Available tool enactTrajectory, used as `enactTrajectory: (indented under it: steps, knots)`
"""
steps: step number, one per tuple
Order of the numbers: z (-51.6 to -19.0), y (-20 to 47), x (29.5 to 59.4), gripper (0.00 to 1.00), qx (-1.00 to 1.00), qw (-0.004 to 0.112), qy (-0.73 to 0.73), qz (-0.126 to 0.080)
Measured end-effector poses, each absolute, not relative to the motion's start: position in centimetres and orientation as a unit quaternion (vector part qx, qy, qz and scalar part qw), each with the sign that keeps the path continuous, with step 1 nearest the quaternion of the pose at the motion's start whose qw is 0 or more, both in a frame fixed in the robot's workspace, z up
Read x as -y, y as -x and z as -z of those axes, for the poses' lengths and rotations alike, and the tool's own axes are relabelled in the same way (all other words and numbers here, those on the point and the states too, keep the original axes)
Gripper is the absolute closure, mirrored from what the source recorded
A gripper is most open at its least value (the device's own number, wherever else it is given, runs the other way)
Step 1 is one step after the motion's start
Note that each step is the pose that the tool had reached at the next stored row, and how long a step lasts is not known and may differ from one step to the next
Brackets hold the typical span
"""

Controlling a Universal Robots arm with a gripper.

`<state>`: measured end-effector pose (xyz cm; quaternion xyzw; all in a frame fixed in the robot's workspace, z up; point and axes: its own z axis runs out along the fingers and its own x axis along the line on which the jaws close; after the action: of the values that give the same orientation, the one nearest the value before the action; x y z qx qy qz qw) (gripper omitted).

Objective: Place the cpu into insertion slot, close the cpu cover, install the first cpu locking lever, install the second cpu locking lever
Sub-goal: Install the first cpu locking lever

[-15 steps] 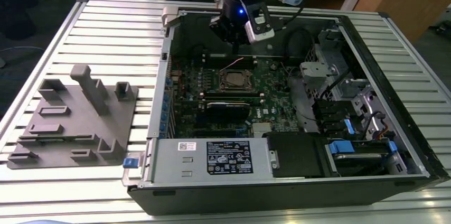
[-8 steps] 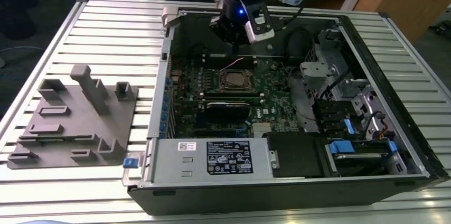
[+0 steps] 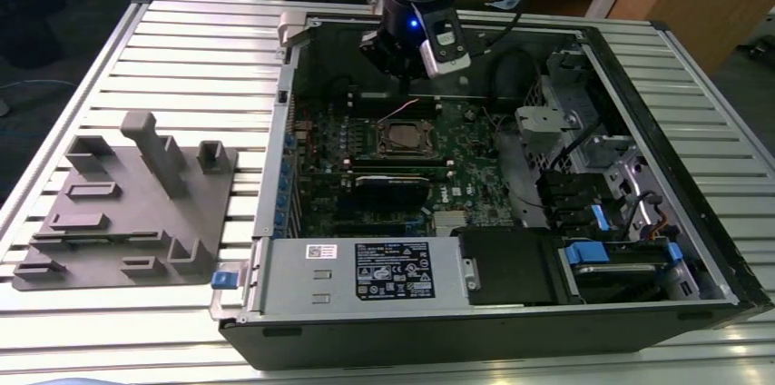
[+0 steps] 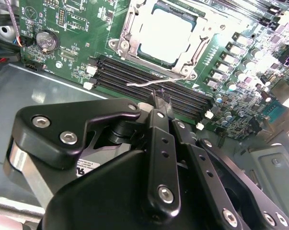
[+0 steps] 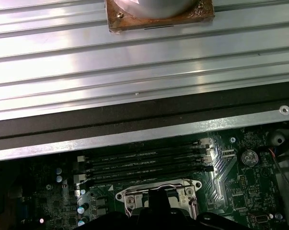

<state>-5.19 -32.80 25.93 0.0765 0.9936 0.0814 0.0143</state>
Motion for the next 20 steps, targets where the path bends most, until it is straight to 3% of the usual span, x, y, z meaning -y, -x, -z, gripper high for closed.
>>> enactTrajectory:
  steps: [20]
  knots:
    - [-24.6,5.2,32.9,0.89,-0.993,0.014,-0.076,-0.084]
